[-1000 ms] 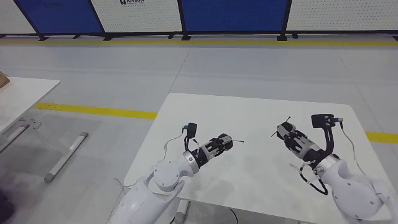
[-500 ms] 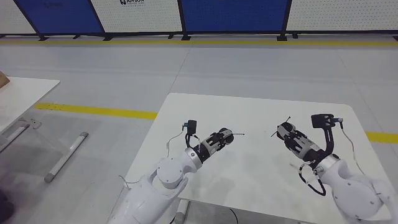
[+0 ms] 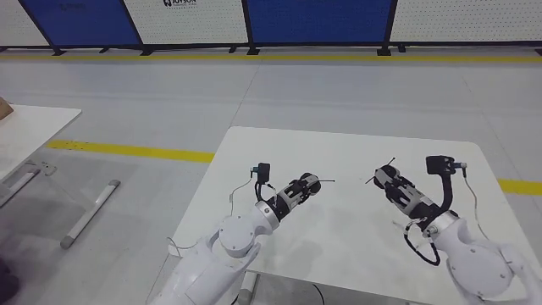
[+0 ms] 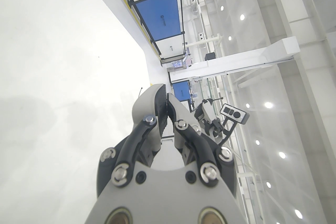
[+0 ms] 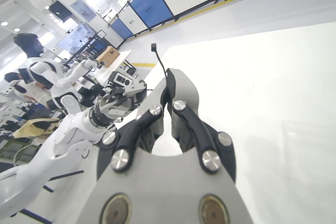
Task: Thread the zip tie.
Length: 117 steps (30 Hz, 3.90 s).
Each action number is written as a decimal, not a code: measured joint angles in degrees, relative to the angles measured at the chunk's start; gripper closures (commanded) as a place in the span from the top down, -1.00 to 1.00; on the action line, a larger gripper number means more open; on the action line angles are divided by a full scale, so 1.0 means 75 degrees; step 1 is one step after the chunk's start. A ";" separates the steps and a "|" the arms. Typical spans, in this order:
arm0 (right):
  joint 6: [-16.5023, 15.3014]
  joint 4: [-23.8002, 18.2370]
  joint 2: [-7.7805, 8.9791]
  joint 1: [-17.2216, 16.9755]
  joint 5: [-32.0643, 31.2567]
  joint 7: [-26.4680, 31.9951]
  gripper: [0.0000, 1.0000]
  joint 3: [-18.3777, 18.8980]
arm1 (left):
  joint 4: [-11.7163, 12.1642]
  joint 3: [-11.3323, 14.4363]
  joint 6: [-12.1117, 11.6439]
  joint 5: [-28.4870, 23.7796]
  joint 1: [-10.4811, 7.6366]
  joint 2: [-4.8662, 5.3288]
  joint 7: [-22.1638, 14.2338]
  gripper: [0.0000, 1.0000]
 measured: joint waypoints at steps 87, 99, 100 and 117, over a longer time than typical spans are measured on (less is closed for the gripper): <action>0.0445 0.1720 -0.1054 0.1158 -0.0014 -0.0691 -1.00 -0.1582 | 0.0000 0.0000 0.0000 0.0000 0.0000 0.0000 0.0000 -1.00; 0.0382 0.1697 -0.1127 0.1014 -0.0030 -0.0597 -1.00 -0.1487 | 0.0000 0.0000 0.0000 0.0000 0.0000 0.0000 0.0000 -1.00; 0.0365 0.1676 -0.1128 0.0972 -0.0026 -0.0631 -1.00 -0.1446 | 0.0000 0.0000 0.0000 0.0000 0.0000 0.0000 0.0000 -1.00; 0.0322 0.1547 -0.1200 0.0762 -0.0151 -0.0636 -1.00 -0.1237 | 0.0000 0.0000 0.0000 0.0000 0.0000 0.0000 0.0000 -1.00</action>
